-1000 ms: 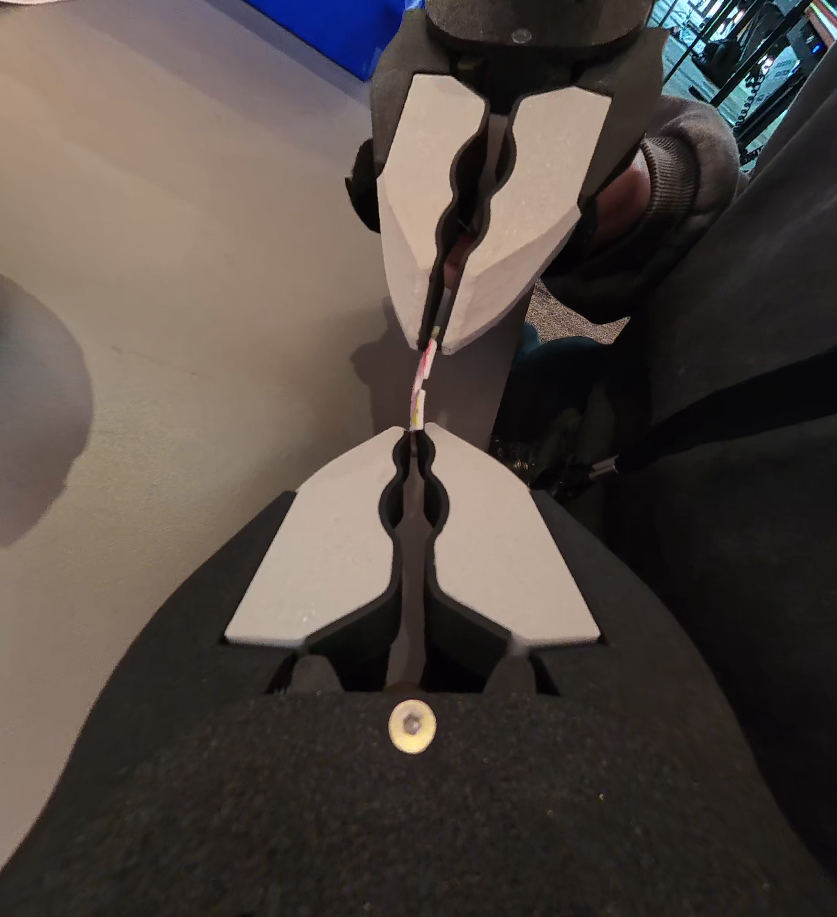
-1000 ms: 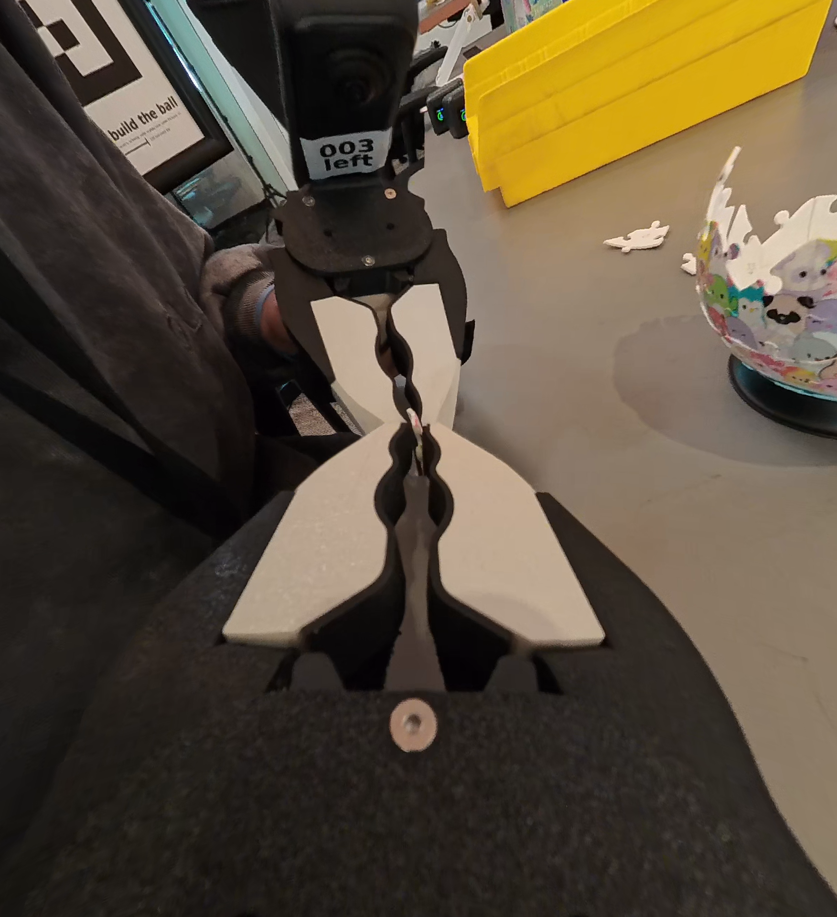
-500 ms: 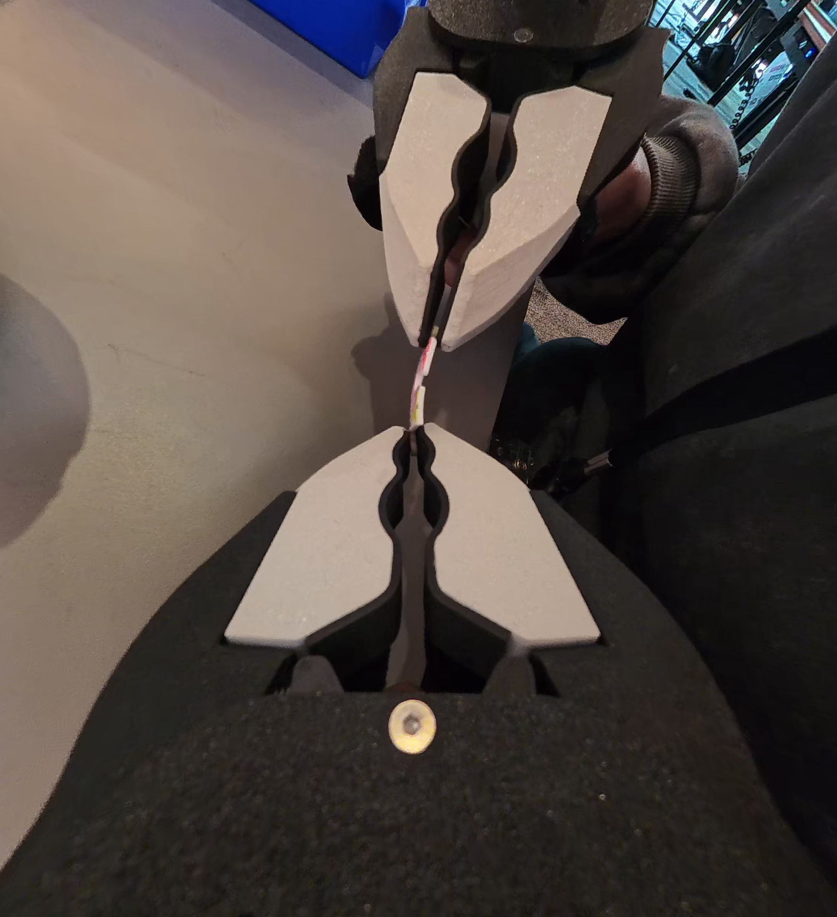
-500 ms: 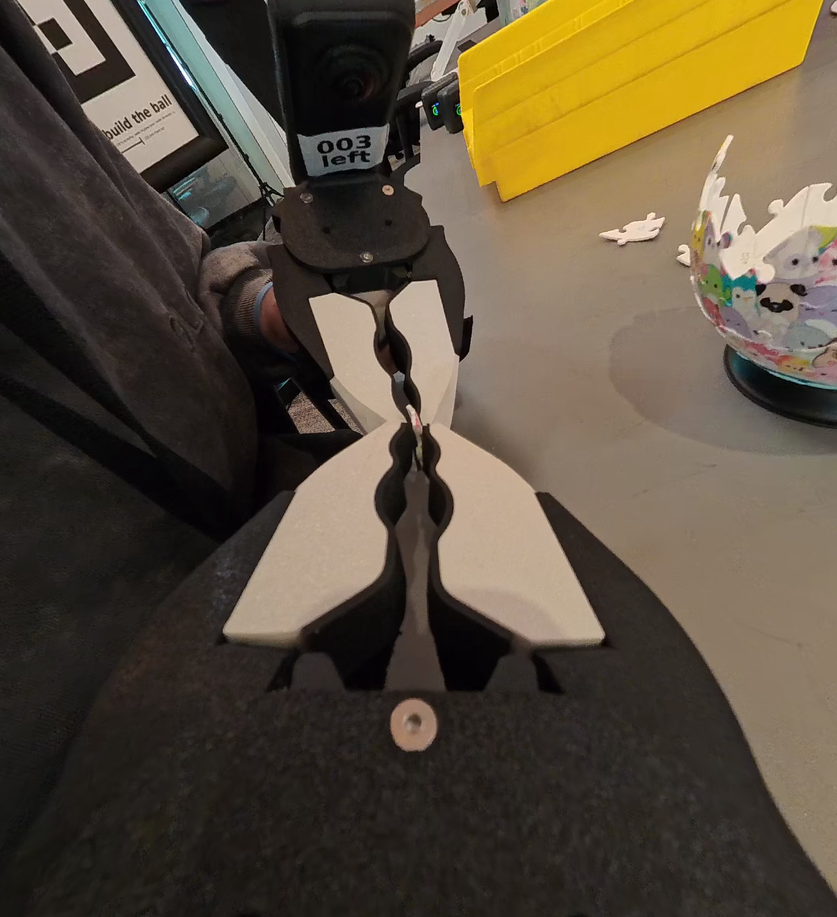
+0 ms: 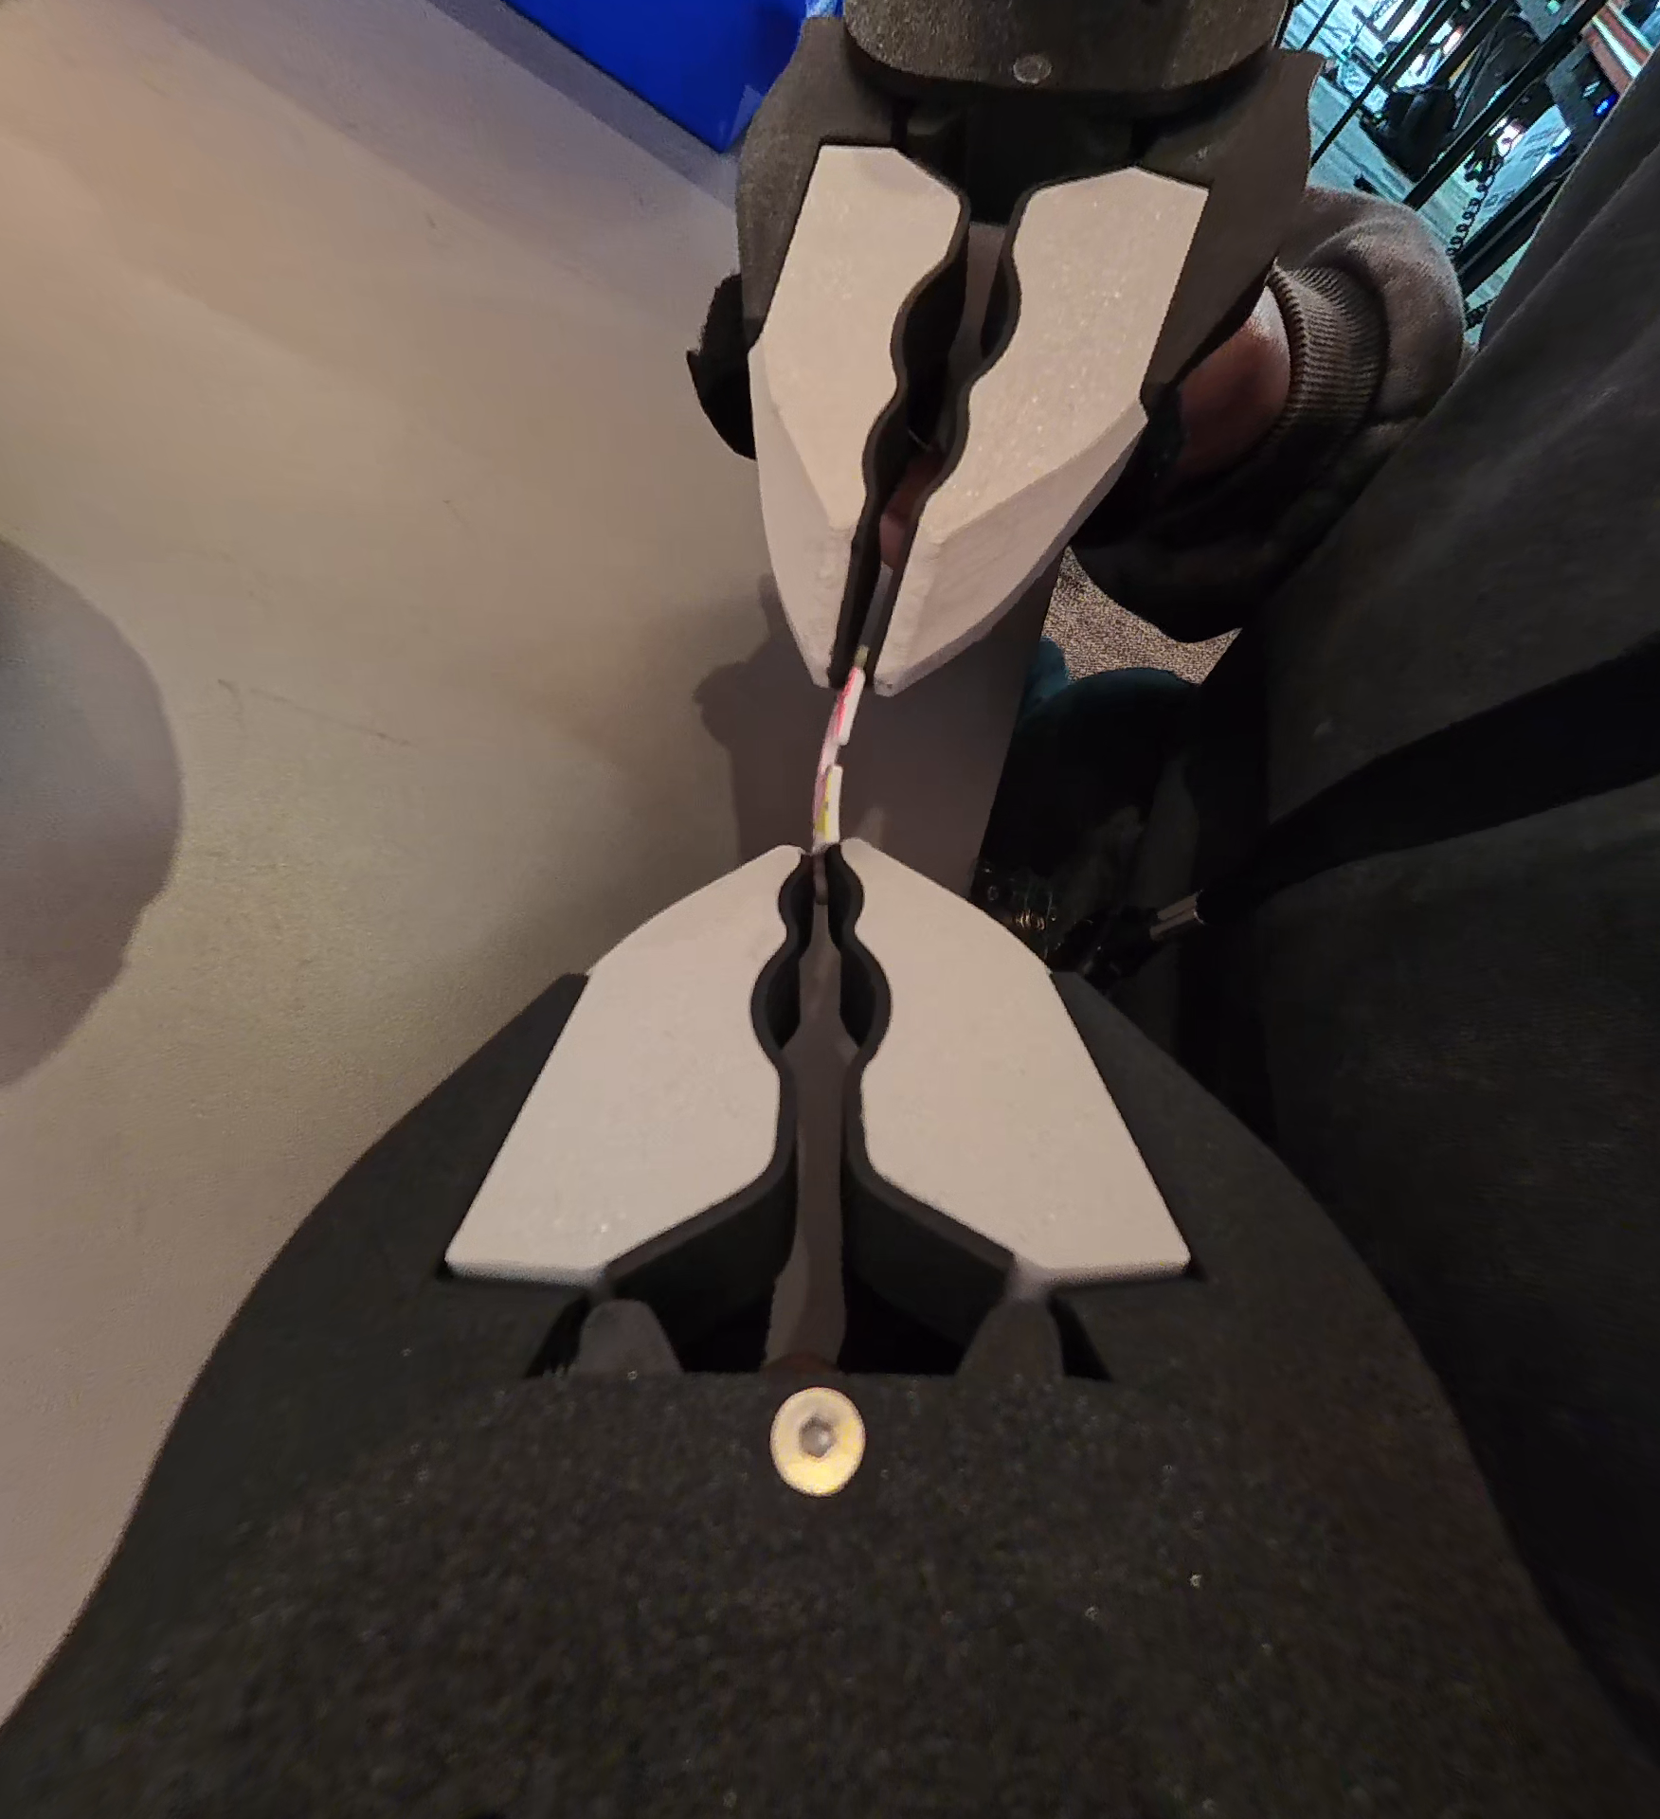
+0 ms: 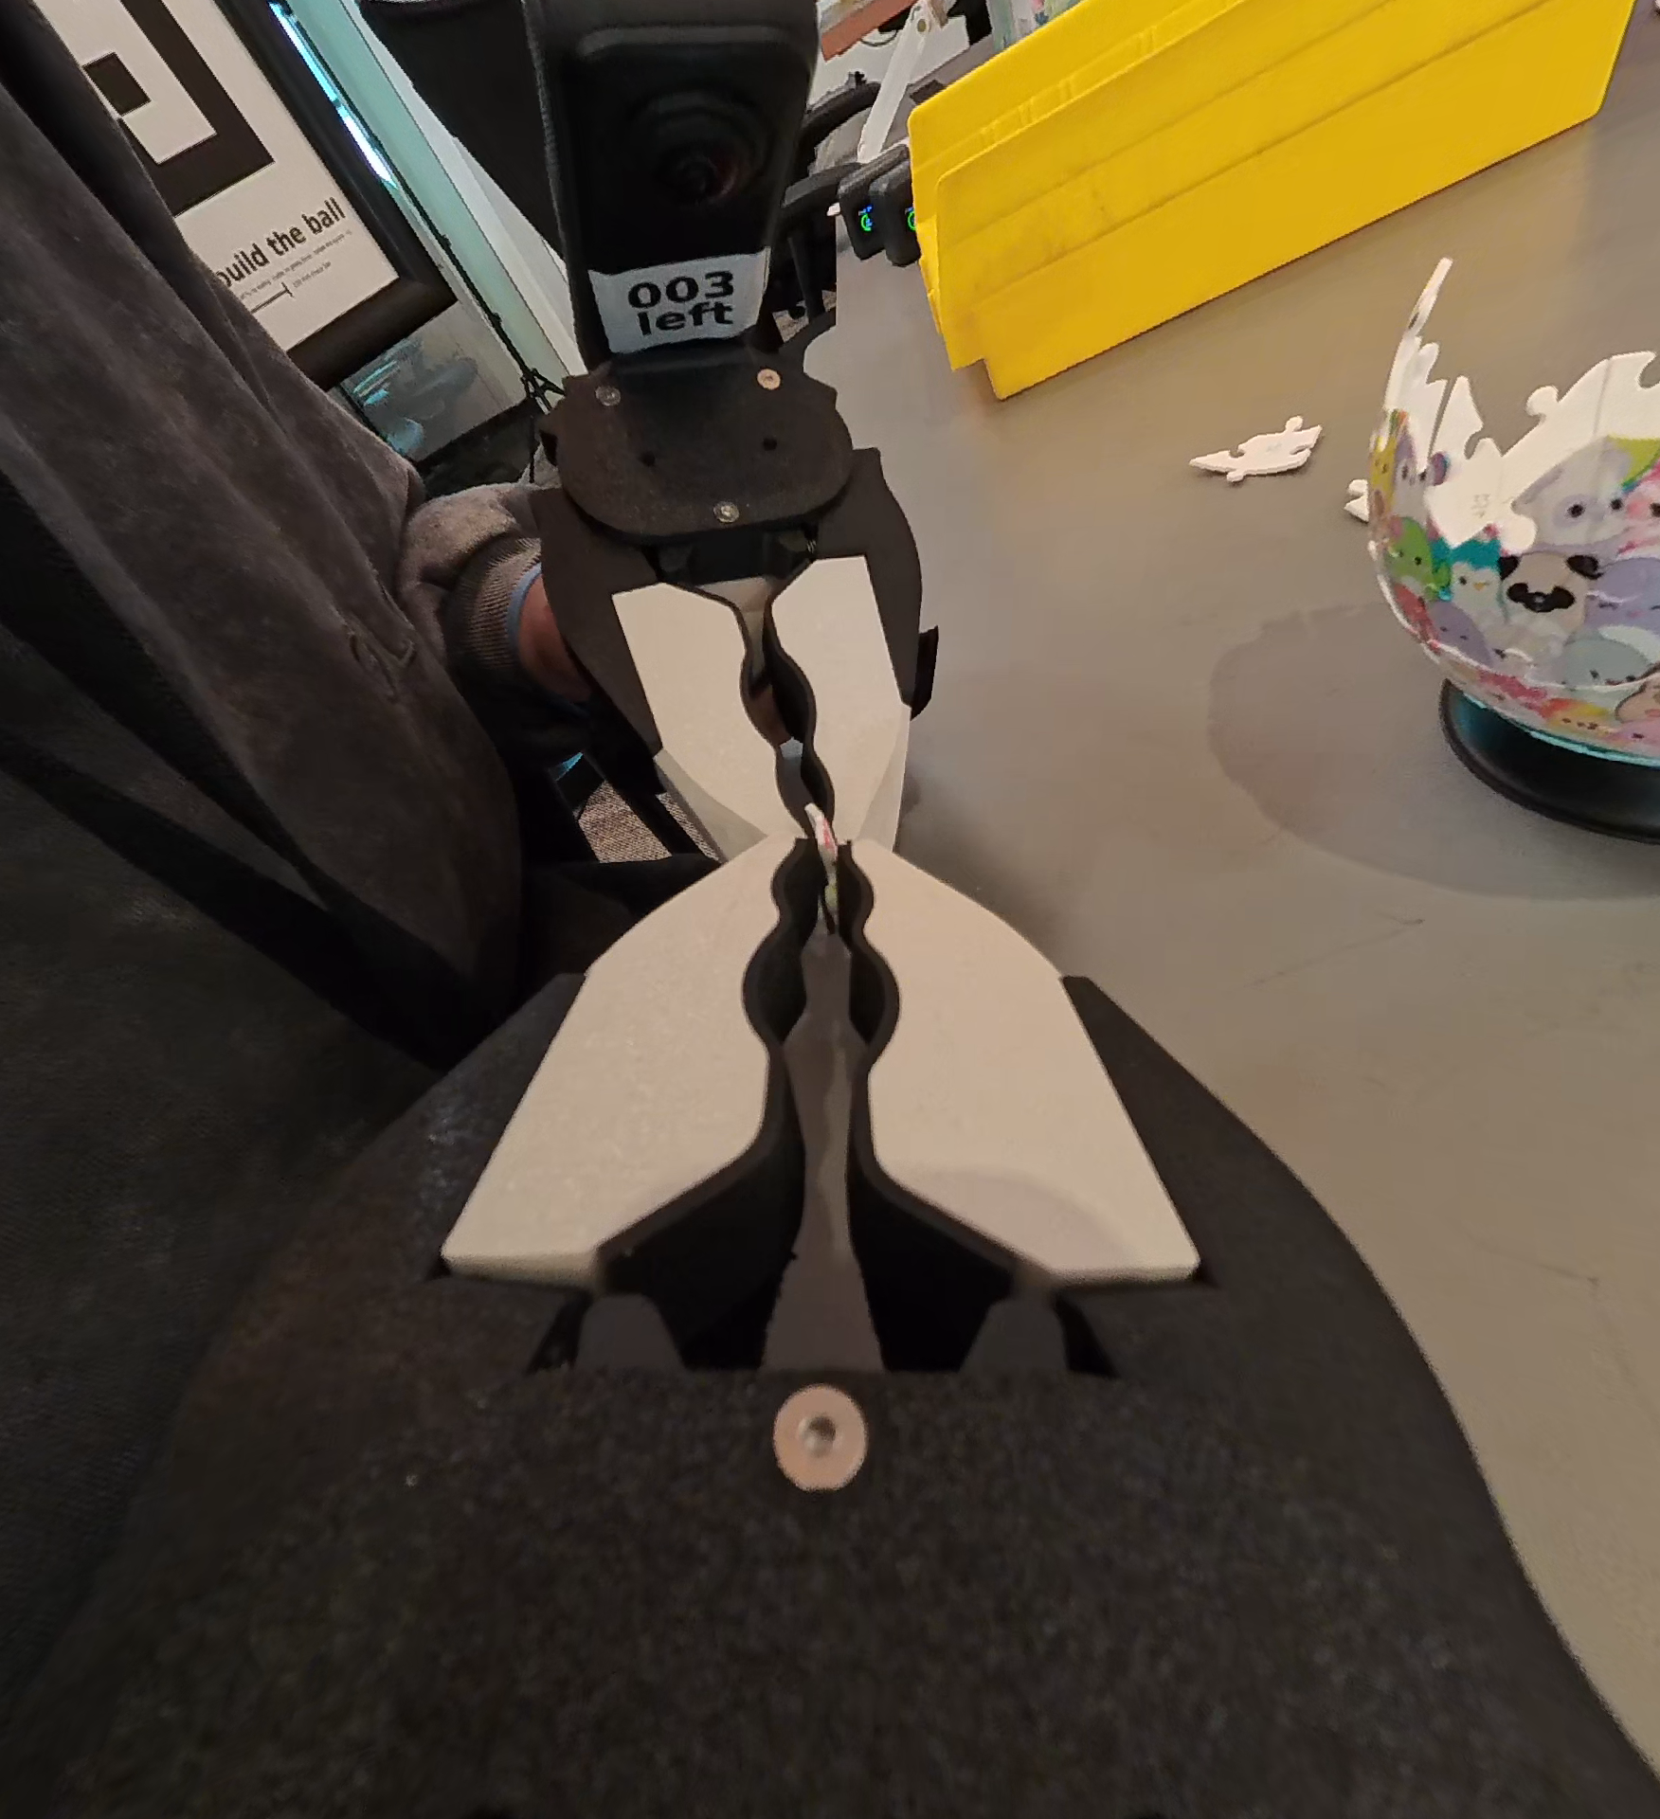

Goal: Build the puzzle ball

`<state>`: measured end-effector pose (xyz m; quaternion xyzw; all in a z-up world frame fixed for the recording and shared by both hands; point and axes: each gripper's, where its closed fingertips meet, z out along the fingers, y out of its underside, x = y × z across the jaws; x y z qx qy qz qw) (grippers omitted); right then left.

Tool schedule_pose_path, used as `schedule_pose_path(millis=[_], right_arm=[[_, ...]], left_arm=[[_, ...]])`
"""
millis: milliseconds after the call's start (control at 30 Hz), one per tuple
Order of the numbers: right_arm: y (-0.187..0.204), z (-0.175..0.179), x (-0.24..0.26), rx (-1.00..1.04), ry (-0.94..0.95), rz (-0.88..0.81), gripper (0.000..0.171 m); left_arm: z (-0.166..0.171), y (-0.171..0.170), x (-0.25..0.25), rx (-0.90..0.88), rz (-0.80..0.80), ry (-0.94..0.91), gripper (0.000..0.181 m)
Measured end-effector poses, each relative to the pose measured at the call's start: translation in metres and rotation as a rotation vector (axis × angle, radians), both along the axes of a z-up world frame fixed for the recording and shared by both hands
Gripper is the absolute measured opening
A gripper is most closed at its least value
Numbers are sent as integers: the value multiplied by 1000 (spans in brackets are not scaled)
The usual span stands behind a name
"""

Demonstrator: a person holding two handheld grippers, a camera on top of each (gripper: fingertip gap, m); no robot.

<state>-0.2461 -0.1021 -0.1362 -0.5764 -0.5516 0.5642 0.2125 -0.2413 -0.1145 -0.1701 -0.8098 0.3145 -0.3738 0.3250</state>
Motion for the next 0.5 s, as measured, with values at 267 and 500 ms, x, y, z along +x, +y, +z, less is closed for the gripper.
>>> schedule_pose_path(millis=[267,500], right_arm=[[0,-1,0,0,-4,2,4],[2,-3,-2,3,-16,-10,4]], left_arm=[[-1,-1,0,-8,-3,-1,2],[-3,2,-2,-41,7,-19,2]])
